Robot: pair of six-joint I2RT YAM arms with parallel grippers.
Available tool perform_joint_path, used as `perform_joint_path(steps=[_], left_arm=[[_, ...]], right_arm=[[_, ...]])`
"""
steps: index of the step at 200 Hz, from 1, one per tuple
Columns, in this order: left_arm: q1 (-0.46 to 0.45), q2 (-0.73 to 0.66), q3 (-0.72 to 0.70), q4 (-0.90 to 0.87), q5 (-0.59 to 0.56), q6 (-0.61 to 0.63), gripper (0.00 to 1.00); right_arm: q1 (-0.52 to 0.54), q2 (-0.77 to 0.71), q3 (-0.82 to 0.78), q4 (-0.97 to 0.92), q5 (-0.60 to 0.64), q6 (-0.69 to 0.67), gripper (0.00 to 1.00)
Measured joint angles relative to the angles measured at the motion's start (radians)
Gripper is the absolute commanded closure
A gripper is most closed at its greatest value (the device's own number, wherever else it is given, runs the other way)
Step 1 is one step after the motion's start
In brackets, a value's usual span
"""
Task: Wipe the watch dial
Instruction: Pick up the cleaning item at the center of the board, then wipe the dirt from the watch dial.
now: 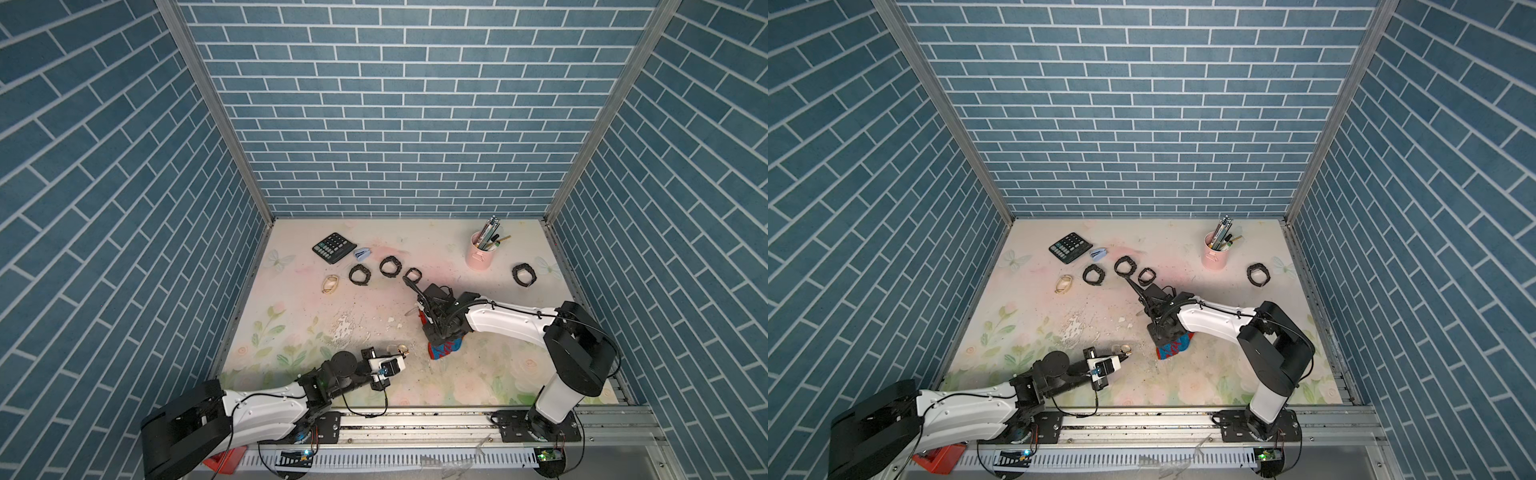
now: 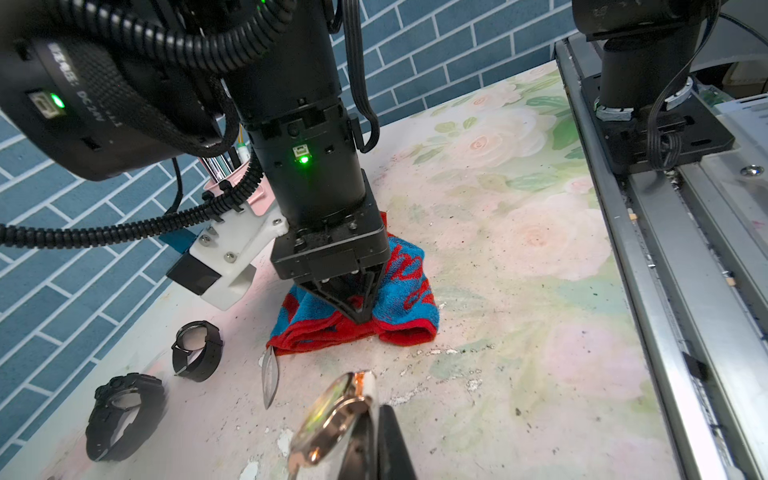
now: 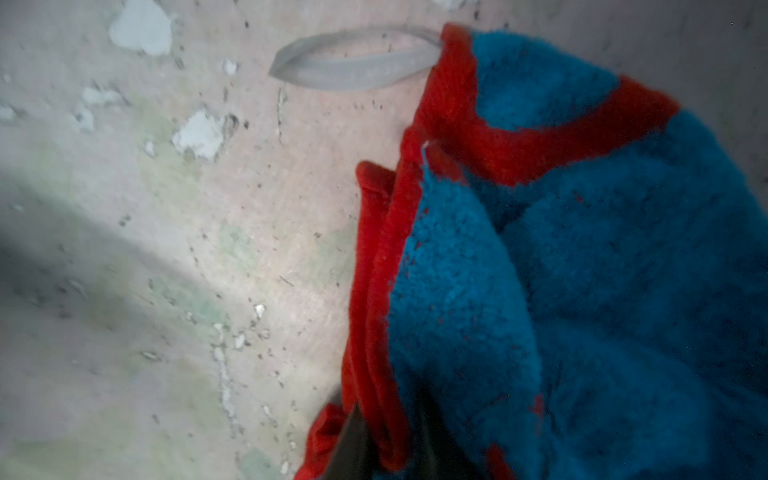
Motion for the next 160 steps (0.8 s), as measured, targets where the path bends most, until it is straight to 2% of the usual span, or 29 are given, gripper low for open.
perform_joint_path(steps=[42, 103, 139, 160], left_arm=[[0.000, 0.033, 0.047, -0.021, 0.025, 0.000, 1.00], [0.000, 0.210, 0.121, 0.075, 0.089, 0.003, 1.00], [0.000, 0.282, 0.169, 0.140, 0.124, 0.005, 1.00], [0.000, 0.296, 0.173, 0.165, 0.128, 0.005, 1.00]], right_arm=[[-0.016, -0.088, -0.051, 0.026, -0.040, -0.002, 1.00], [-0.121, -0.360, -0.076, 0.015, -0.180, -0.100, 1.00], [-0.151, -0.434, -0.053, -0.051, -0.210, -0.164, 1.00], [-0.160, -0.452, -0.099, -0.033, -0.251, -0.169, 1.00]])
